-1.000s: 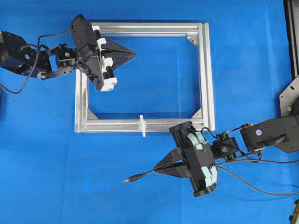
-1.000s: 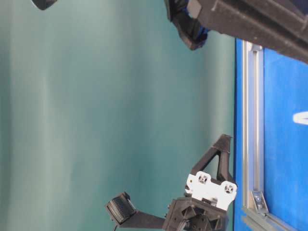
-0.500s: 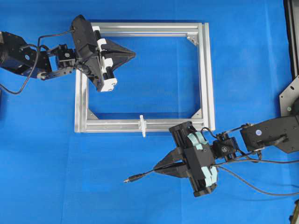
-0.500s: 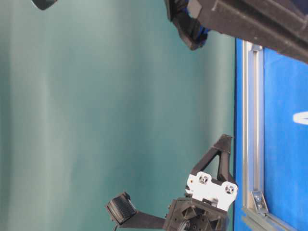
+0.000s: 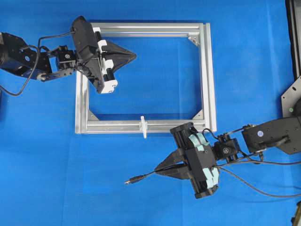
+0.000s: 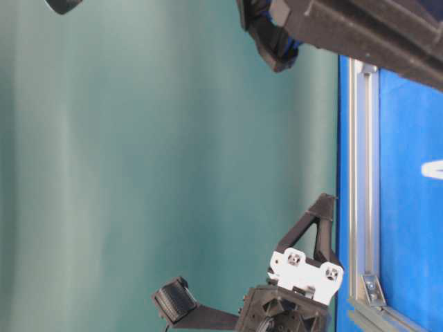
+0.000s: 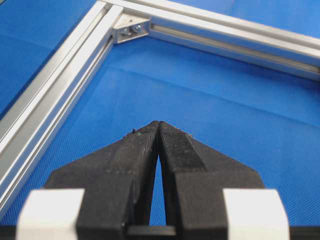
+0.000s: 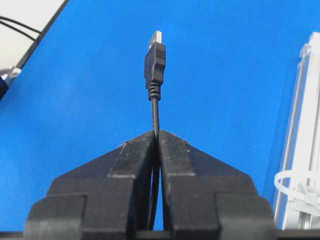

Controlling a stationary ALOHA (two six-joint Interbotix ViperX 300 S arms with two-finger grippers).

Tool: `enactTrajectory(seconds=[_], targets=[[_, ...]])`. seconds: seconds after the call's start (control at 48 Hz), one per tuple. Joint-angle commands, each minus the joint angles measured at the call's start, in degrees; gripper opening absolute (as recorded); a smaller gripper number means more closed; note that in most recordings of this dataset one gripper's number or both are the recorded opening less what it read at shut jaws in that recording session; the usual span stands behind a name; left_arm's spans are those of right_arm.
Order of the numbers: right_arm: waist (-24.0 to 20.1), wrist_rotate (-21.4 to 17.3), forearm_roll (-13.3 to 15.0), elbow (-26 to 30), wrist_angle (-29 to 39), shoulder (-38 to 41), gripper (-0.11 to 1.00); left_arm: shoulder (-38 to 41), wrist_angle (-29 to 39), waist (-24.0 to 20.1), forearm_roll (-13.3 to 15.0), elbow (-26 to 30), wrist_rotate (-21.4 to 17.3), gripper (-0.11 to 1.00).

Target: Insert the wire through the string loop located in the center.

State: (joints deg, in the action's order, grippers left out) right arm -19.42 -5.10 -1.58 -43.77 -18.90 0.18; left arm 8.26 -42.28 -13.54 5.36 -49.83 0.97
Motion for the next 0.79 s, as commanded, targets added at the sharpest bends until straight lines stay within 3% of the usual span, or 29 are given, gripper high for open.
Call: enactTrajectory(seconds=[0.0,0.271,0.625,0.771], targets=[[-0.1,-0.1,-0.2,1.1,-0.4,-1.3,-0.02,-1.8,-0.4,0.3,-0.2,0.4,0.0,0.00],[-0.1,-0.3,-0.5,-1.8,0.7,-3.2,-0.02,-1.8,-0.3,0.6,-0.1,0.2,0.0,0.00],[-0.1,-0.3,-5.7,-12.5,0.3,-12.0,-0.02,-1.9,-0.4,1.1,-0.2,-0.4,0.0,0.00],[0.0,-0.3,-6.3,-14.3,0.1,-13.9,-0.02,-1.9,-0.6,1.1,-0.1,-0.4,0.0,0.00]])
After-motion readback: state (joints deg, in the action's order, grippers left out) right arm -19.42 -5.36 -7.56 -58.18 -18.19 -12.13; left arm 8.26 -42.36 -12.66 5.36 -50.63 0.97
